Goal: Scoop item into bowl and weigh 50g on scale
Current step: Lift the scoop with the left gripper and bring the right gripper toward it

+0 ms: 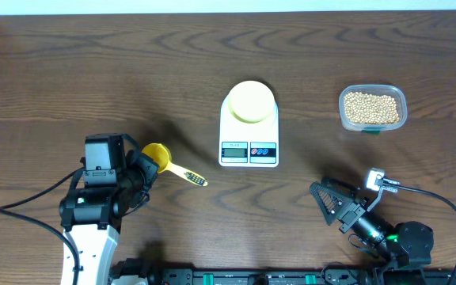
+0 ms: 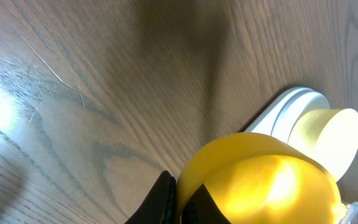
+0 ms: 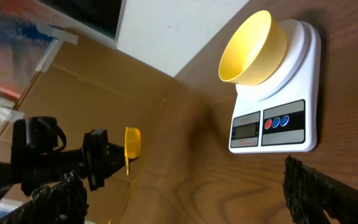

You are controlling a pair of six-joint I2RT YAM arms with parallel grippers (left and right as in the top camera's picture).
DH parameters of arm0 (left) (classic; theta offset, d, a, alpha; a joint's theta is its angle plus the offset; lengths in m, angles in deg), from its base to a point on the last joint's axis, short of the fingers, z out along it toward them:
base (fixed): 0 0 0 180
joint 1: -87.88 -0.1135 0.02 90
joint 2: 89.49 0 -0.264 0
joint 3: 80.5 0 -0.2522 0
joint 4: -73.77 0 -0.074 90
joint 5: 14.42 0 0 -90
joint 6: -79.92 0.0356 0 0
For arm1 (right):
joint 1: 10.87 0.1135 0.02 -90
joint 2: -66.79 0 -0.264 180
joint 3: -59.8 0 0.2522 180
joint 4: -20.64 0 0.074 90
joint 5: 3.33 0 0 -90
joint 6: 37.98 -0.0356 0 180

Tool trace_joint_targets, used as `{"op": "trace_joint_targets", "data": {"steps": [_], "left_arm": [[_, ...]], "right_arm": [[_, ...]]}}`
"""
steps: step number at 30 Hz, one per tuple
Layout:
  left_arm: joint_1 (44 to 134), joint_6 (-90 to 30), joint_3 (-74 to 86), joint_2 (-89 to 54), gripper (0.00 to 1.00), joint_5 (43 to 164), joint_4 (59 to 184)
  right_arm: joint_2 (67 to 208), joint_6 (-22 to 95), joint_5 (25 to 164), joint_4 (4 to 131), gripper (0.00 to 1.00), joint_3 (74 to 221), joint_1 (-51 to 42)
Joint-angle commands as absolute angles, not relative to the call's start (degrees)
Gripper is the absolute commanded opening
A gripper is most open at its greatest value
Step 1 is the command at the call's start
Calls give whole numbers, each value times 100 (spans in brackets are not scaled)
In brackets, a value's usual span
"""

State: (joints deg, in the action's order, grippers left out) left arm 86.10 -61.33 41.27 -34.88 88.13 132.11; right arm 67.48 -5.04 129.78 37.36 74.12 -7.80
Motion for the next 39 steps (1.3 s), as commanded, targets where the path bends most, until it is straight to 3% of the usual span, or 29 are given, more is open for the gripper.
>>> {"op": "trace_joint_targets", "data": {"steps": [1, 10, 17, 24, 28, 34, 39], "left_arm": [[8592, -6185, 4090, -3484, 7, 8979, 13230], [8597, -6489, 4090, -3484, 7, 8997, 13248], [8597, -6550, 4090, -3484, 7, 8997, 13340], [8597, -6826, 4090, -3484, 7, 8999, 13503], [8597, -7046, 4090, -3484, 7, 9014, 13506], [8597, -7414, 4090, -3484, 7, 9135, 13506], [8831, -7473, 4127, -3401, 7, 9202, 13484]], "right_arm": [[6722, -73, 13052, 3747, 99, 7390, -815], [7329, 86, 12580, 3760, 99, 7451, -822], [8715, 34, 12477, 3856, 98, 8199, -822], [10499, 106, 13970, 3590, 99, 8776, -819], [11115, 58, 14163, 3555, 99, 8776, -780], [11639, 148, 13972, 2250, 99, 8776, -85], [12057, -652, 13000, 1275, 95, 8776, 1049]]}}
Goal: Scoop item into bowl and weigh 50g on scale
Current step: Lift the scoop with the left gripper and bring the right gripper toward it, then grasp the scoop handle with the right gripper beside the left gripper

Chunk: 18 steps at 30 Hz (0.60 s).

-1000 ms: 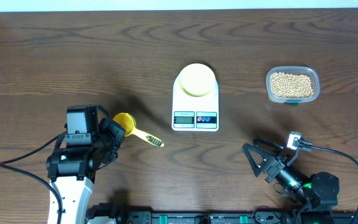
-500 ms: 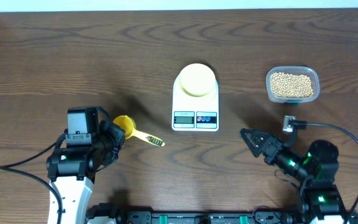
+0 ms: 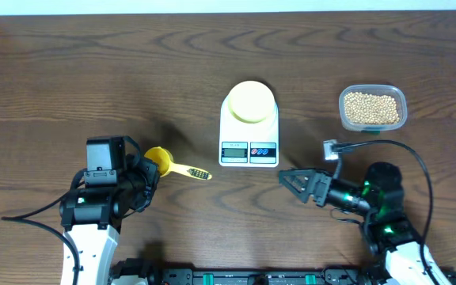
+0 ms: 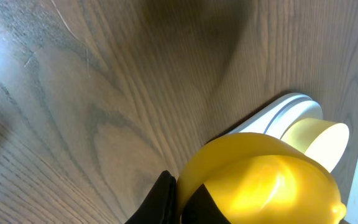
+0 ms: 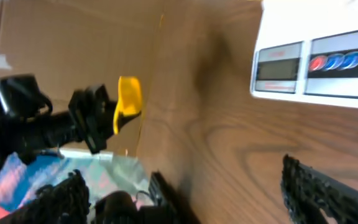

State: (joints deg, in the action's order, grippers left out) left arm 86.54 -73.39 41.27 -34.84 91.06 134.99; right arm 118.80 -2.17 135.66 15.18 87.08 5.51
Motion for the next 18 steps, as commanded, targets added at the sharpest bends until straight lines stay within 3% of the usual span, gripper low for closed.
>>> {"op": "trace_joint_targets", "data": {"steps": [1, 6, 18], "left_arm": [[8914, -7532, 4138, -3333, 7, 9183, 13482], [9381, -8008, 4143, -2799, 7, 9161, 13346], [10546, -8091, 4143, -2113, 7, 8899, 12601]], "right_arm": [[12123, -703, 12906, 1113, 93, 8776, 1231], [12571, -930, 12215, 64, 86, 8776, 2230], [13633, -1393, 10650, -812, 75, 8776, 3430]]}}
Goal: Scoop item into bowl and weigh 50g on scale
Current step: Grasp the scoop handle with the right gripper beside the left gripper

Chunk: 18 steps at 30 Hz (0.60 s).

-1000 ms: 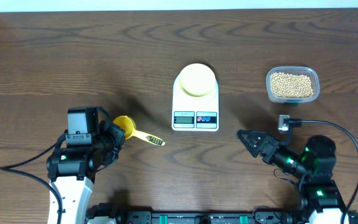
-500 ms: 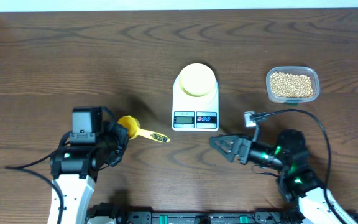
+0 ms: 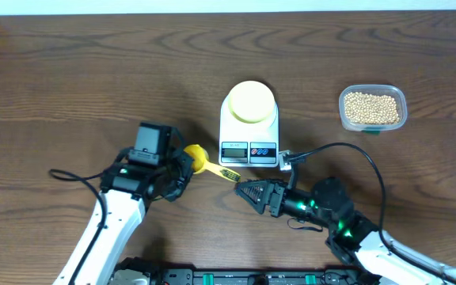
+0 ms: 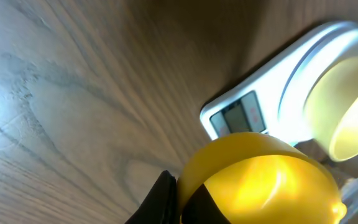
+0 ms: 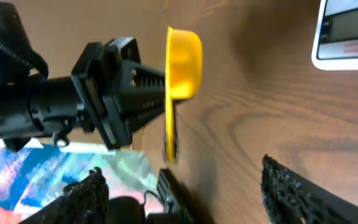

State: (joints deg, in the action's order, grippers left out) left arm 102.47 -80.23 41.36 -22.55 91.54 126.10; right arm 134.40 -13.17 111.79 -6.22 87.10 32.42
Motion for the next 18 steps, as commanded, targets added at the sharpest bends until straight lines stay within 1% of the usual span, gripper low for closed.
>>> {"op": "trace_joint_targets", "data": {"steps": [1, 7, 10, 13, 18], "left_arm": [[10629, -8091, 4143, -2080, 7, 8833, 12599], [11202, -8286, 4143, -1938, 7, 8752, 12422], [11499, -8358, 4143, -1938, 7, 8750, 12153], [11722, -8589, 4143, -1938, 7, 8641, 12076], [12006, -8738, 4143, -1938, 7, 8346, 12074]], "right_arm": [[13681, -1393, 10648, -887, 73, 8776, 3454], [13845, -1396, 10366, -1103, 68, 8778, 3467], [13847, -1404, 10331, -1105, 59, 8778, 3467], [13847, -1592, 10327, -1110, 54, 8778, 3467], [13847, -1592, 10329, -1107, 47, 8778, 3467]]}}
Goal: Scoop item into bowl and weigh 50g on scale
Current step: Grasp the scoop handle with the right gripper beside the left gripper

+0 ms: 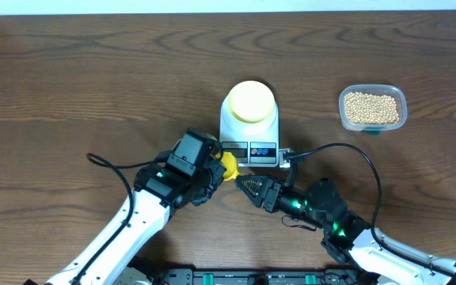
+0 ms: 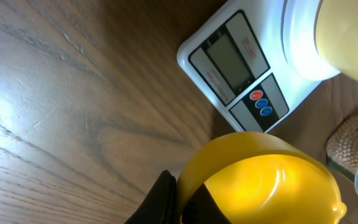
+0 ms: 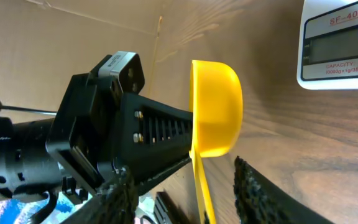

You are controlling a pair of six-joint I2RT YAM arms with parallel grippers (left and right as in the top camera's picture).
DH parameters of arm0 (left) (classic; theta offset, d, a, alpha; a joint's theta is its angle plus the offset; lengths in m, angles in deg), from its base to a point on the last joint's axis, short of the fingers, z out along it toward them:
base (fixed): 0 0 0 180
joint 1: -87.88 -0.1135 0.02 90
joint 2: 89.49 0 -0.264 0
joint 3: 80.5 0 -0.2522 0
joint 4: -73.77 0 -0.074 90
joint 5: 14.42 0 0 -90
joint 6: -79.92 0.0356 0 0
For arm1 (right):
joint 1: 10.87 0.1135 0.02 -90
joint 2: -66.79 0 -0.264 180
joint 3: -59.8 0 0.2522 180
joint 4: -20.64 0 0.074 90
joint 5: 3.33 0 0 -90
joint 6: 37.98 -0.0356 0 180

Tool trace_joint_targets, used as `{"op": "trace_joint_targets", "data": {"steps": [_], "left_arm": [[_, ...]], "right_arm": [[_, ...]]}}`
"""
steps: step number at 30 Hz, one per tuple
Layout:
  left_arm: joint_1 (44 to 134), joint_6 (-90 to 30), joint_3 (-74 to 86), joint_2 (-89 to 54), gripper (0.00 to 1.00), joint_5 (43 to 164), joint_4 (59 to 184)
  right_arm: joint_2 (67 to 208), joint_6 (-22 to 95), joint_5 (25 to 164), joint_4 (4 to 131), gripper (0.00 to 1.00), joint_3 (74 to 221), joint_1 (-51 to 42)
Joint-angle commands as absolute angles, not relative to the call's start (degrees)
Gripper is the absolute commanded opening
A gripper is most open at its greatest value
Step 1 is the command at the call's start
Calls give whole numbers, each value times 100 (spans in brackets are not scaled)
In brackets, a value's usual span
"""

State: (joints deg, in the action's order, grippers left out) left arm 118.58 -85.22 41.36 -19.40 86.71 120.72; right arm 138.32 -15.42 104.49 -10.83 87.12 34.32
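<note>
A yellow scoop (image 1: 228, 165) hangs just in front of the white scale (image 1: 249, 134), and my left gripper (image 1: 210, 171) is shut on its cup end. In the left wrist view the scoop's cup (image 2: 260, 180) fills the lower frame. My right gripper (image 1: 249, 187) is open, facing the left one. The scoop's handle (image 3: 201, 190) runs down between its two fingers without clear contact. A yellow bowl (image 1: 249, 101) stands on the scale's platform. The tub of soybeans (image 1: 373, 108) sits at the far right.
The scale's display and buttons (image 2: 238, 65) face the front edge, close to both grippers. Cables trail from both arms across the near part of the wooden table (image 1: 70, 79). The bean tub (image 2: 353, 140) shows beyond the scale in the left wrist view.
My left gripper carried the scoop further right, right up to the scale's front. The scoop's handle now lies between my right gripper's open fingers, where before it was a little short of them.
My left gripper held the scoop at the table's left while my right gripper stood open at the near right. Then the right gripper was left of that, below the scale. Both then met before the scale, and the handle is now inside the right fingers.
</note>
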Motion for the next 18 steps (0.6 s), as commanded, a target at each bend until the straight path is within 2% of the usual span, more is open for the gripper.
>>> {"op": "trace_joint_targets", "data": {"steps": [1, 7, 9, 15, 18], "left_arm": [[12046, -8738, 4143, -1938, 7, 8341, 12059], [12146, -8732, 4143, -1938, 7, 8343, 12019], [12144, -8723, 4143, -1938, 7, 8346, 12041], [12144, -8668, 4143, -1938, 7, 8348, 12308], [12144, -8513, 4143, -1938, 7, 8348, 12325]], "right_arm": [[13847, -1592, 10329, -1107, 45, 8778, 3467], [13847, -1590, 10357, -1103, 25, 8778, 3467], [13847, -1588, 10370, -1103, 24, 8778, 3467], [13847, -1564, 10368, -1026, 31, 8776, 3467], [13847, -1564, 10368, -948, 30, 8778, 3467]]}}
